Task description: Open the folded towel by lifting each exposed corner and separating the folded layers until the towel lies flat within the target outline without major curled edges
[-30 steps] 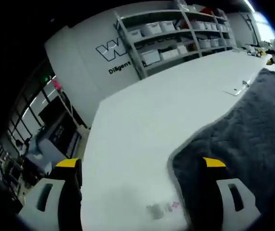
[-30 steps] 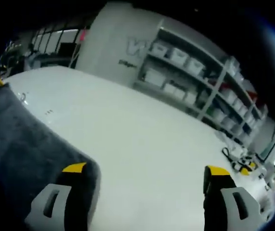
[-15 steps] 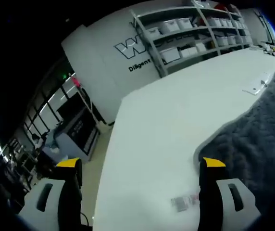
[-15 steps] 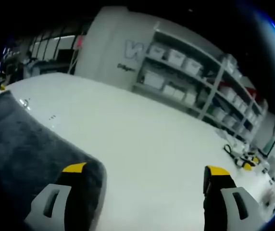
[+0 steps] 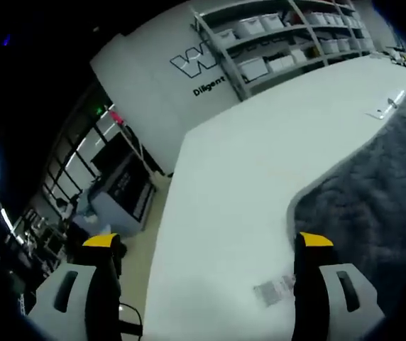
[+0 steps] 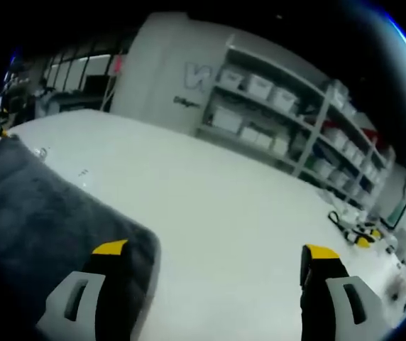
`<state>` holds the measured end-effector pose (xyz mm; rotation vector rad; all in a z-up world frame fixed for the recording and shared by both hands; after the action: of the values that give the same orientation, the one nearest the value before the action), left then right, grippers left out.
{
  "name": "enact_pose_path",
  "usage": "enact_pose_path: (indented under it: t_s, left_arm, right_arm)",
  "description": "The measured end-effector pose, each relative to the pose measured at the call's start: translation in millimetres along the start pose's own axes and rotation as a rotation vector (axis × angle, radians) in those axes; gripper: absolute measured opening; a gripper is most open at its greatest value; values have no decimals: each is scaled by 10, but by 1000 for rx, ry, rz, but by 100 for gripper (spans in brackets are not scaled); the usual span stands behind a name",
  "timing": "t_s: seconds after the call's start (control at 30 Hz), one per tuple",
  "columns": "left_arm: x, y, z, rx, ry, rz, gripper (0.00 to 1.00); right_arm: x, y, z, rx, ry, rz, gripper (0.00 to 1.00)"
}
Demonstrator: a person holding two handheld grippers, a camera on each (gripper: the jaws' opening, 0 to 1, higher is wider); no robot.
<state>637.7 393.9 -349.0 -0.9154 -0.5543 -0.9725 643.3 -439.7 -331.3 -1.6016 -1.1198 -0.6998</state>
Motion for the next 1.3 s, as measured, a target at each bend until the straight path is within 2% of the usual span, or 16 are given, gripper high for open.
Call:
enact_pose_path:
  t_s: [0.13,0.27,0.4,0.43,0.47,0.6,0.7,0.83,0.9,0.93,0.97,1.0,1.07,1.13,1.2,1.3]
  left_arm:
    - [36,55,31,-23,-21,3,100]
    - [69,103,106,-27,-47,-4,100]
    - [165,92,146,-61,-149,-47,100]
    - [171,90,163,-62,-146,-51,99]
    - [201,-189,-22,-56,-125,-119,100]
    - [315,-491,-172,-128,-230,-235,100]
    - [377,-724,-270,-166,-282,-277,100]
    - [404,-1115,-372,-172,-266,-302,100]
    - [451,-1259,-435,-178,-258,-330,100]
    - [431,-1270,-386,-182,-267,-325,100]
    - [405,-1312,-382,-185,-276,-313,100]
    - [377,-1112,-250,-209,-314,-268,100]
    - [367,-1038,-170,-242,-352,-263,100]
    - [376,-961,-28,-256,-388,-289,100]
    - [362,-990,29,-256,-402,-306,100]
    - [348,-1086,110,-209,-417,-342,99]
  right_arm:
    - [-20,-62,-19,-4,6,-11,100]
    - [39,-112,-82,-6,16,-26,100]
    - [31,-155,-82,-4,20,-35,100]
    - [59,-157,-76,-1,25,-43,100]
    - [74,-164,-71,3,29,-50,100]
    - [195,-263,27,38,46,-98,100]
    - [223,-425,126,57,40,-118,100]
    - [340,-595,162,72,41,-151,100]
    - [369,-703,160,82,86,-163,100]
    - [375,-768,152,86,144,-166,100]
    - [388,-800,150,92,159,-172,100]
    - [404,-834,151,98,167,-182,100]
    - [463,-990,229,105,176,-232,100]
    - [476,-1101,327,115,172,-245,100]
    - [490,-1197,426,123,150,-263,100]
    - [442,-1342,500,85,69,-256,100]
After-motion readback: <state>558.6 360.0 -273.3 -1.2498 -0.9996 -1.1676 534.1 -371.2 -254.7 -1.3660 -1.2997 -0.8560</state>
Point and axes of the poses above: the point that each gripper's makers call its tool centre point, and the gripper's own axes: y roughly forward along the fingers, z roughly to its left, x roughly out of its top, the point moved 5 cm from there along -y, roughly backward along the fingers, and after that the axes turned 2 degrees about x, right-handed, at the moved point
